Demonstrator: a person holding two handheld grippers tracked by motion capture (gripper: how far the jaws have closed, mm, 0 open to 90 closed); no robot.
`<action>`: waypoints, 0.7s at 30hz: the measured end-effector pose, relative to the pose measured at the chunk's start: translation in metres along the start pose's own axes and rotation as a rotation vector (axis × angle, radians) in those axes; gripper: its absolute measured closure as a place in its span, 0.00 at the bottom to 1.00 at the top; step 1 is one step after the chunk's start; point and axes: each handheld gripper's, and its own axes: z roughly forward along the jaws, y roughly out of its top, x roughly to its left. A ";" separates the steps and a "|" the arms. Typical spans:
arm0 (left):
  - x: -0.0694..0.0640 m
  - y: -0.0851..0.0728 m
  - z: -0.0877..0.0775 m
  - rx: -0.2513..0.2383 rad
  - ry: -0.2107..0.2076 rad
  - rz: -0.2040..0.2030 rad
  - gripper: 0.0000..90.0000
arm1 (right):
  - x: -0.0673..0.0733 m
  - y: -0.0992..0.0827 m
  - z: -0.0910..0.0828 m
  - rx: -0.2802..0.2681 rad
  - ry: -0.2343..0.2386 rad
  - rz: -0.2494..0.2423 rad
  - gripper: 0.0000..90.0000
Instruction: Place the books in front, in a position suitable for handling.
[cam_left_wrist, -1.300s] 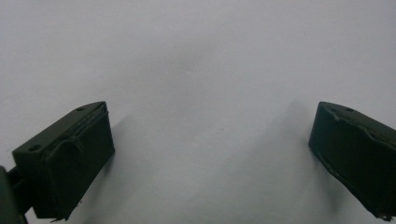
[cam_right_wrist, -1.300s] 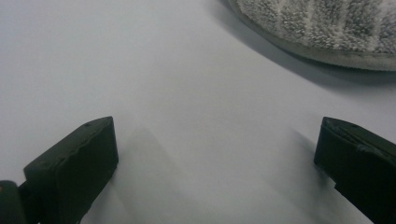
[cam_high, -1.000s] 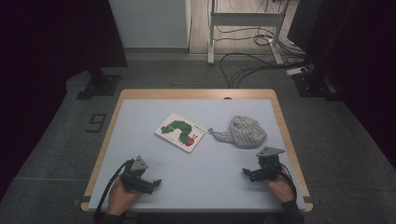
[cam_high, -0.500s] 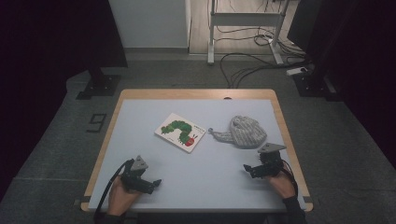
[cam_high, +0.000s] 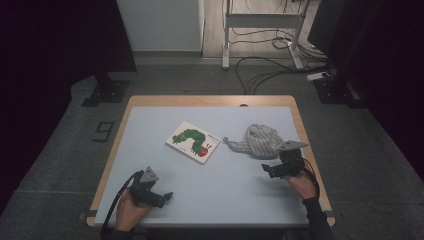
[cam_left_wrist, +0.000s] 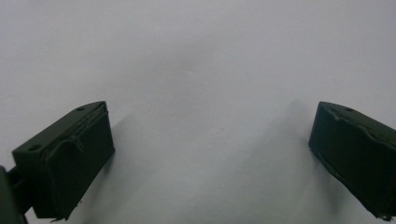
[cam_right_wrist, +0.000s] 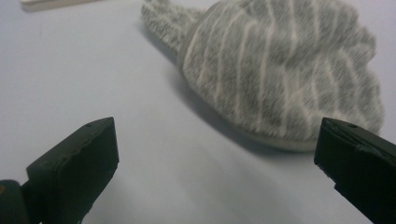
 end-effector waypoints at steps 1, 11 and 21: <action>0.000 0.000 0.000 0.000 0.000 0.000 0.00 | -0.001 0.003 0.000 -0.003 -0.005 -0.005 0.00; 0.000 0.000 0.000 0.000 0.000 0.000 0.00 | -0.009 0.030 0.011 -0.005 -0.019 -0.015 0.00; 0.000 0.000 0.000 -0.001 0.000 0.000 0.00 | -0.021 0.053 0.036 0.044 -0.045 0.026 0.00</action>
